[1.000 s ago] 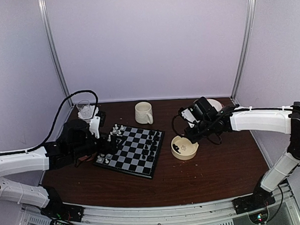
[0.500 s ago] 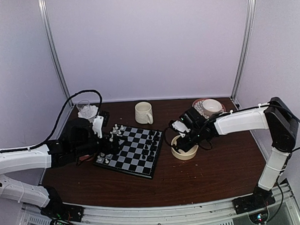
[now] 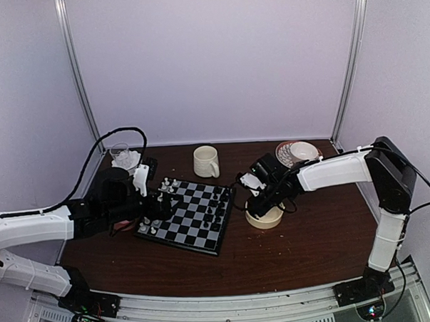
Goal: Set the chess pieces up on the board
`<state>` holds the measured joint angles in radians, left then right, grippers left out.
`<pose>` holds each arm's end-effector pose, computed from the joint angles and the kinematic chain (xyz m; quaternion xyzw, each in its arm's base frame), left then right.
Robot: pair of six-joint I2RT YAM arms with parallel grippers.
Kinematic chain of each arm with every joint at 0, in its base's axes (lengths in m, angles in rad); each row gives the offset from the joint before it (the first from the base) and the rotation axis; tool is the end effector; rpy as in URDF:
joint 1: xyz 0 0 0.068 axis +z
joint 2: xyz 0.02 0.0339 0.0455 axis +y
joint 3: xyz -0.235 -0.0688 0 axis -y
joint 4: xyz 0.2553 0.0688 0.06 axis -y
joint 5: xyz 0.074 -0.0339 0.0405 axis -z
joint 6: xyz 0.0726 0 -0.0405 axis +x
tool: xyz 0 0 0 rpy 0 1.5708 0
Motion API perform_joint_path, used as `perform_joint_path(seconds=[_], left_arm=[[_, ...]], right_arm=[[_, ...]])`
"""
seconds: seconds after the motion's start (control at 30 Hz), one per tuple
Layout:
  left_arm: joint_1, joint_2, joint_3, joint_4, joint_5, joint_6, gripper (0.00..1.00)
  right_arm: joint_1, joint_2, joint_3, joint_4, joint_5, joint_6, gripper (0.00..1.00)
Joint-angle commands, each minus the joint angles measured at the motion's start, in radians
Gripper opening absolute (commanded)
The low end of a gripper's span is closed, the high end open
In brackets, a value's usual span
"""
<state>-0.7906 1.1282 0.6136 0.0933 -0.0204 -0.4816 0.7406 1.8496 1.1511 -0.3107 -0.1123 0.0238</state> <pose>0.2155 -0.2157 0.1925 0.1237 0.8301 -0.3160 0.4424 0.2872 0.2736 0.0975 -0.3511 0.8929 0.1532 0.2366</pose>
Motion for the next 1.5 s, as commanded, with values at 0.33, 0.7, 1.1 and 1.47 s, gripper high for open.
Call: perform_joint_path(seconds=[0.33,0.7,1.1,1.47], left_arm=[[0.007,0.015,0.037,0.011,0.013,0.009,0.97],[0.007,0.008,0.035,0.007,0.005,0.014,0.97],[0.007,0.023,0.040,0.005,-0.021,0.000,0.97],[0.007,-0.016,0.034,-0.052,-0.183,-0.043,0.97]], right_arm=[[0.024,0.001,0.028,0.028,0.023,-0.010,0.06],[0.051,-0.222,-0.081,0.068,0.079,0.011,0.06],[0.178,-0.239,-0.084,0.141,-0.093,-0.009,0.07],[0.293,-0.087,0.071,0.105,-0.127,-0.044,0.06]])
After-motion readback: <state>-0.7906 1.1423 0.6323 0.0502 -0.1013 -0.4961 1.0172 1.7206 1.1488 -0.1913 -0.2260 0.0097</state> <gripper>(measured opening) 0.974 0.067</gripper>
